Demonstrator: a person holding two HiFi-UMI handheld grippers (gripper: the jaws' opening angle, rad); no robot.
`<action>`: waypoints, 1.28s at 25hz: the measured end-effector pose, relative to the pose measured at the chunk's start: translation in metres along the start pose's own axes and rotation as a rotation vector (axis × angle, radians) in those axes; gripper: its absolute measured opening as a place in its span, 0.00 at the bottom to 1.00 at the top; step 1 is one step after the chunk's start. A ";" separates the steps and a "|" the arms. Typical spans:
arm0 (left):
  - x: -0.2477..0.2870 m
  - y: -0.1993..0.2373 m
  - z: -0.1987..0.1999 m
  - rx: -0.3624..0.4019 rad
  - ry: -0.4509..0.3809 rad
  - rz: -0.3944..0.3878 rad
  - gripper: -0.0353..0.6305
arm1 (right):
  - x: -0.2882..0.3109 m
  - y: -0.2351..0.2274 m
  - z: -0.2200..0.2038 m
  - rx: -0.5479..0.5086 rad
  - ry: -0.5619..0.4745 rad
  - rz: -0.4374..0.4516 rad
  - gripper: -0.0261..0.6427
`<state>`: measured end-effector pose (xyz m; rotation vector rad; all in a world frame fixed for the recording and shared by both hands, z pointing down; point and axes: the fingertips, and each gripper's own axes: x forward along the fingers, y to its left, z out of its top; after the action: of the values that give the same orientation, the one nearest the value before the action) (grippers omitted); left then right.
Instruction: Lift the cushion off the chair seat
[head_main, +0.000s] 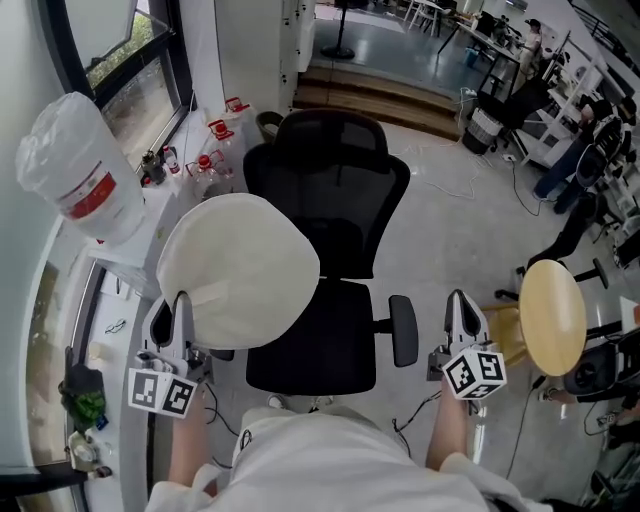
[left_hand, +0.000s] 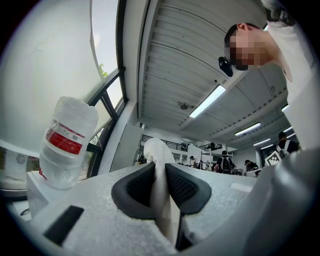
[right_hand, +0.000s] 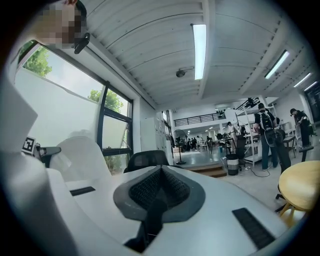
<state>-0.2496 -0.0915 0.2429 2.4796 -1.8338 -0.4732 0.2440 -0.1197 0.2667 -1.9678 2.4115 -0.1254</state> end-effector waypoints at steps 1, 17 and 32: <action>-0.001 0.000 0.001 0.000 -0.004 -0.001 0.14 | 0.000 0.003 0.001 0.001 -0.003 0.005 0.04; -0.019 0.007 0.007 0.000 -0.007 0.001 0.14 | -0.006 0.043 -0.001 -0.002 -0.014 0.063 0.04; -0.020 0.005 0.004 -0.007 -0.004 0.002 0.14 | -0.011 0.039 0.000 -0.006 -0.014 0.056 0.04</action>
<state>-0.2608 -0.0743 0.2450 2.4736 -1.8322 -0.4838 0.2081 -0.1017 0.2633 -1.8951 2.4589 -0.1026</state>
